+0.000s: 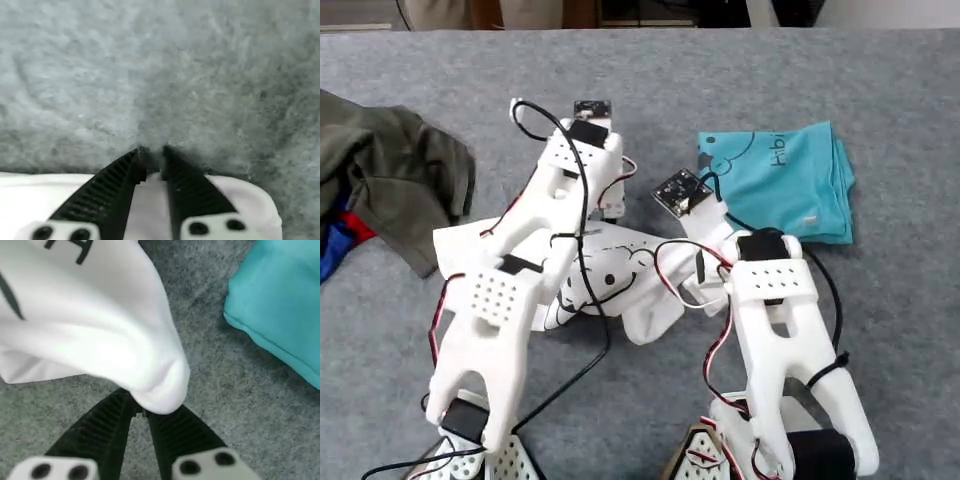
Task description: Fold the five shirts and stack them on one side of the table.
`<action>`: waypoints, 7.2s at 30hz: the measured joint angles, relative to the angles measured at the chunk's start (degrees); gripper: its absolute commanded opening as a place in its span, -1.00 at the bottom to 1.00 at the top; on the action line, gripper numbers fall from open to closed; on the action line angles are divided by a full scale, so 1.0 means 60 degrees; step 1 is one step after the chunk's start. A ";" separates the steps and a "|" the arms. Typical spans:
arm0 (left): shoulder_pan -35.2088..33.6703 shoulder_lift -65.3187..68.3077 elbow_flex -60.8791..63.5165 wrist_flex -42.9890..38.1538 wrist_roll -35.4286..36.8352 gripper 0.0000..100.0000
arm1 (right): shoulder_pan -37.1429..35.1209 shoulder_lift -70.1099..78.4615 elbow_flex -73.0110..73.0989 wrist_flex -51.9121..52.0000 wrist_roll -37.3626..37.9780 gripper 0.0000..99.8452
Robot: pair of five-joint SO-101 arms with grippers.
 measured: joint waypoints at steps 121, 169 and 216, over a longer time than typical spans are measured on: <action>-0.9495 -1.2249 0.7355 0.0996 -0.4410 -0.96 | -0.2125 -0.2564 -0.6022 0.2725 0.1744 -1.00; -0.6315 -1.9487 1.2117 0.1040 -0.2403 -0.96 | -0.2505 0.3780 -1.7070 0.6344 0.1451 -1.00; -0.5377 -0.6037 0.8234 0.1524 -0.7385 -0.92 | -0.1524 0.3722 -0.2447 -0.5084 0.0440 -1.00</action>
